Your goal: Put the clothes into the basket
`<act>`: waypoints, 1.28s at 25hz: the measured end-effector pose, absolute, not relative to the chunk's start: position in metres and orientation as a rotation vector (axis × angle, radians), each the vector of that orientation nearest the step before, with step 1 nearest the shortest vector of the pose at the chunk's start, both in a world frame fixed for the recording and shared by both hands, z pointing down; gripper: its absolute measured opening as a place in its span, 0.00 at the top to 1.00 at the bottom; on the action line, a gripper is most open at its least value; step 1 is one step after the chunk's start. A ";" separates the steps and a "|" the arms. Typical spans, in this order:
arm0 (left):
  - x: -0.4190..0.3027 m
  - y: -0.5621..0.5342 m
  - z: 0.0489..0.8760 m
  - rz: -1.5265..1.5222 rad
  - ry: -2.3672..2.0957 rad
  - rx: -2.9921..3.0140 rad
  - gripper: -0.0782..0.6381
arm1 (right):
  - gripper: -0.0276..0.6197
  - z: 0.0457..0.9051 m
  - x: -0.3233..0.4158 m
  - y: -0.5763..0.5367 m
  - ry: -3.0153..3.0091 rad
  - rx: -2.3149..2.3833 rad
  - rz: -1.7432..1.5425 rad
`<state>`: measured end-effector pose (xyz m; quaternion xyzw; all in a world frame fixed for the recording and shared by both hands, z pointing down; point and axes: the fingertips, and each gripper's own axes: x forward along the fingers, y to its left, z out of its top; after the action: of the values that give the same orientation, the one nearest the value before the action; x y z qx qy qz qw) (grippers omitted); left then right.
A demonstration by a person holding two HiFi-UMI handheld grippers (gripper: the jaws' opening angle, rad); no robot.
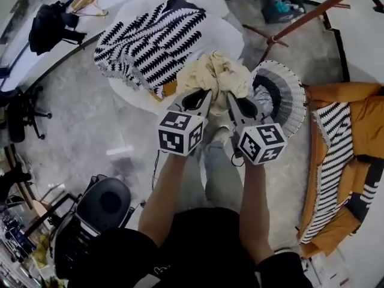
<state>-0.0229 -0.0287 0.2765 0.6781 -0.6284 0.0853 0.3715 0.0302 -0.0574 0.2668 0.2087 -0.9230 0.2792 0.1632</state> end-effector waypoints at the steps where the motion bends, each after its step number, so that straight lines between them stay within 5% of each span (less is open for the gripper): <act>1: -0.012 -0.036 0.257 0.214 -1.606 1.770 0.84 | 0.90 0.247 0.041 -0.062 -2.655 0.621 0.790; 15: 0.200 -0.132 0.106 0.262 -1.339 2.276 0.84 | 0.90 0.099 0.253 -0.137 -2.765 1.182 0.610; 23: 0.294 -0.143 0.208 0.369 -1.090 2.234 0.84 | 0.90 0.203 0.359 -0.139 -2.539 1.388 0.783; 32: 0.313 -0.165 0.409 0.503 -1.017 2.041 0.84 | 0.90 0.391 0.384 -0.151 -2.324 1.387 0.996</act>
<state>0.3128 -0.1653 0.4093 0.8040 -0.4005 0.1981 0.3923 0.3837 -0.1509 0.3908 0.4769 -0.7992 0.3424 0.1287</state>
